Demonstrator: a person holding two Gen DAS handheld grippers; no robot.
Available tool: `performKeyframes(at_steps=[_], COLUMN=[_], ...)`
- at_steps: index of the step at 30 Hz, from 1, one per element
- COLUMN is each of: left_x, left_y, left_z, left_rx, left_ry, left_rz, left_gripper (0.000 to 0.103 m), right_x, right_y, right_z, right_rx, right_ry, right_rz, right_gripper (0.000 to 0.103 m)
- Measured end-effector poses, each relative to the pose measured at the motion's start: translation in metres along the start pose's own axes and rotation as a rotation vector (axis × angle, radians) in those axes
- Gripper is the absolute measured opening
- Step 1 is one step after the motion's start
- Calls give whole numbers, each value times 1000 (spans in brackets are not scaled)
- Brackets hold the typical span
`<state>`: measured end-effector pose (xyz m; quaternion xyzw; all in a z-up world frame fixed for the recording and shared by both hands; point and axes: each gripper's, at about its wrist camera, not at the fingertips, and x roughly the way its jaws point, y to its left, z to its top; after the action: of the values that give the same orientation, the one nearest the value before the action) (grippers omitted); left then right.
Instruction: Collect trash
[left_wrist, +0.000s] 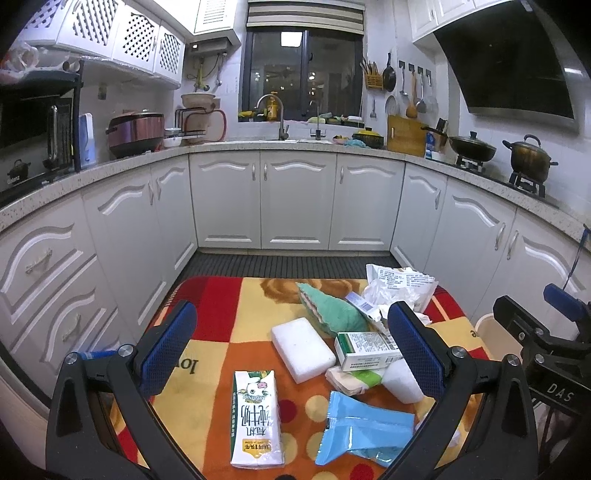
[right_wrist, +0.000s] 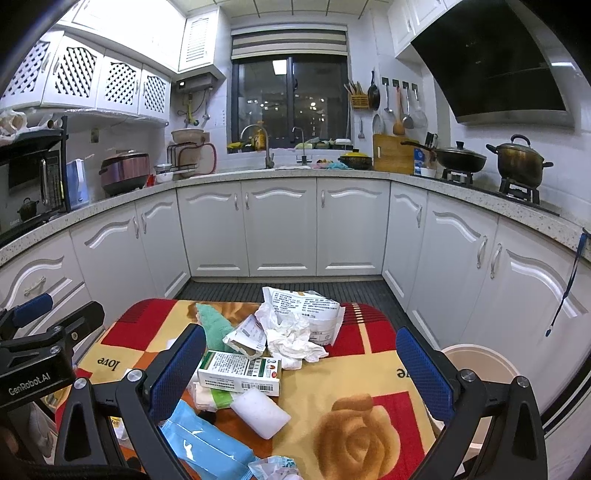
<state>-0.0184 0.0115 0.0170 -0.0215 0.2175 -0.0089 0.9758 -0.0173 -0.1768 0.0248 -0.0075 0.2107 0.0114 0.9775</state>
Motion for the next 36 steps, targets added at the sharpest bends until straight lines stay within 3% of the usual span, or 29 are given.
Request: performKeyframes(at_steps=[36], left_x=[-3], left_y=[0], left_z=[0], left_rx=[-14], left_ry=[7], left_rz=[-10], left_gripper=[103], right_x=[-2], right_y=[0], right_z=[2], right_rx=[5], right_ry=[8], right_rz=[-3], right_gripper=[103])
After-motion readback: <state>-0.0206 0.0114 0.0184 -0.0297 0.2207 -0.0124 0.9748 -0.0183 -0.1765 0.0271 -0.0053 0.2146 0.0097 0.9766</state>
